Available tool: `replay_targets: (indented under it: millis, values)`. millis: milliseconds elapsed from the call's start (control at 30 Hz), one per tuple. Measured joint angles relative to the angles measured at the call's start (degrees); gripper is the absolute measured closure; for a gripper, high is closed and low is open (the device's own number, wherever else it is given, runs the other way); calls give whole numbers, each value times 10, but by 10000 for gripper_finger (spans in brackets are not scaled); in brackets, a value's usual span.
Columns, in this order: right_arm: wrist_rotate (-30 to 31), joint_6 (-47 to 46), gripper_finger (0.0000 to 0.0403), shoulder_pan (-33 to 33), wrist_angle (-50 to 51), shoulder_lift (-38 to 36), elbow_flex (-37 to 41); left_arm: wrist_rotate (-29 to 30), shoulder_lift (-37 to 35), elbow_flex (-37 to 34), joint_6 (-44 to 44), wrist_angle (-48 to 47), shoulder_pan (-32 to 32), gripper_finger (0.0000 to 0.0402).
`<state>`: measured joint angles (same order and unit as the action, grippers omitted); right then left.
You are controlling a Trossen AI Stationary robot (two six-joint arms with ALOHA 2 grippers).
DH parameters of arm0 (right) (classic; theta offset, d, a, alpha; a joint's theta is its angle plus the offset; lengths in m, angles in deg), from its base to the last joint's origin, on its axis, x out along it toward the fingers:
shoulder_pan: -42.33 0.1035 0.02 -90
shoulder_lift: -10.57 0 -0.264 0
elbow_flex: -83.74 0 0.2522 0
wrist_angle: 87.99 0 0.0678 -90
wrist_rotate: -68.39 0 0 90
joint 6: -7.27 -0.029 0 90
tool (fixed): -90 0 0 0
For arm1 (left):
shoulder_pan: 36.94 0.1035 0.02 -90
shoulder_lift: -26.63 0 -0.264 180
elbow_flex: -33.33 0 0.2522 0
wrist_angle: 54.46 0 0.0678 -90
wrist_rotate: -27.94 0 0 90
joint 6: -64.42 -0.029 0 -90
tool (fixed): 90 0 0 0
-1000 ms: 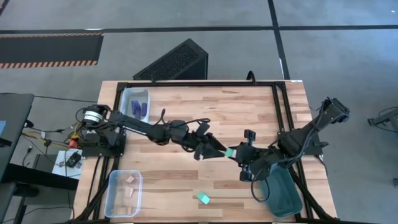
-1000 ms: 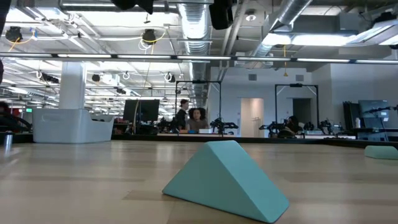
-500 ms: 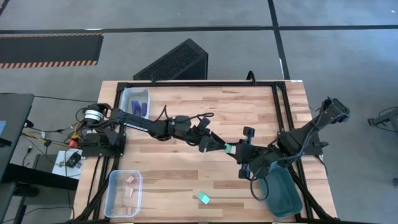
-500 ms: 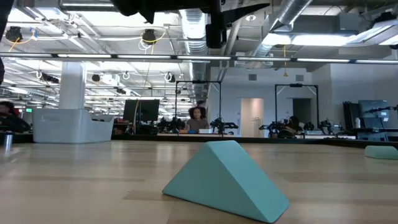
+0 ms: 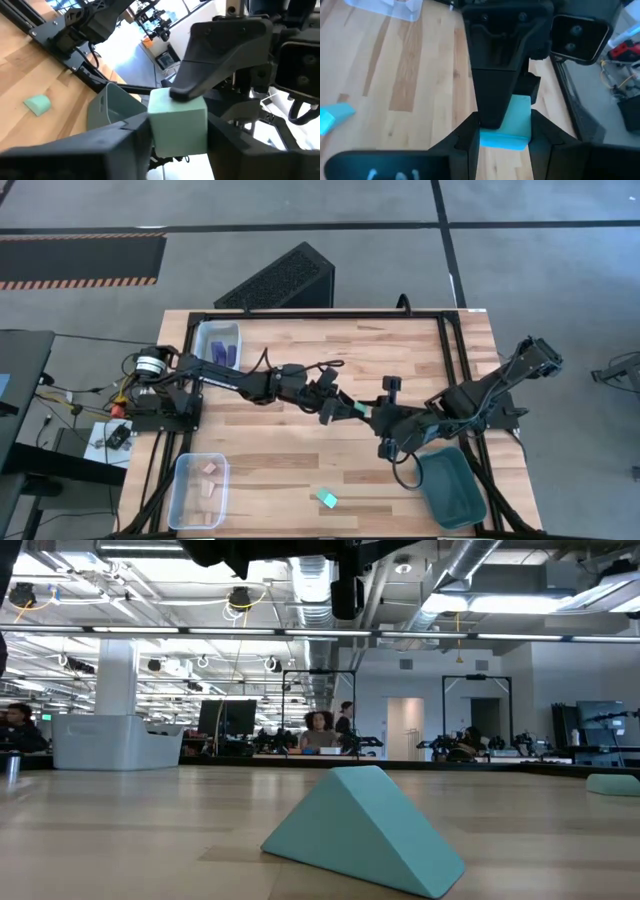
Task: Sort & place blocks by color
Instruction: Put the top left blue block into the green bin
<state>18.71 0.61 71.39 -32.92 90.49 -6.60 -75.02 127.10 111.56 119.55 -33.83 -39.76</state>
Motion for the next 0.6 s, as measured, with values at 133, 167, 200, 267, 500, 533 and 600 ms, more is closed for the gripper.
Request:
replay_targets:
  millis: [133,167,200,267,500,533,600]
  values:
    - [5,5,274,0,3,0,0,-8,0,0,7,-1,8,299]
    - [5,3,269,0,3,0,0,-9,0,0,7,-2,9,299]
    - [5,-1,263,0,4,0,0,-10,0,0,6,-2,9,299]
    - [6,-22,245,0,4,0,0,-6,0,0,-5,-3,9,299]
    - [38,-163,175,4,31,-53,-19,58,2,-1,-82,-67,8,299]
    - [40,-183,170,6,48,-68,-21,69,2,-1,-98,-76,6,299]
    - [47,-218,166,5,57,-91,-22,87,1,0,-126,-92,1,299]
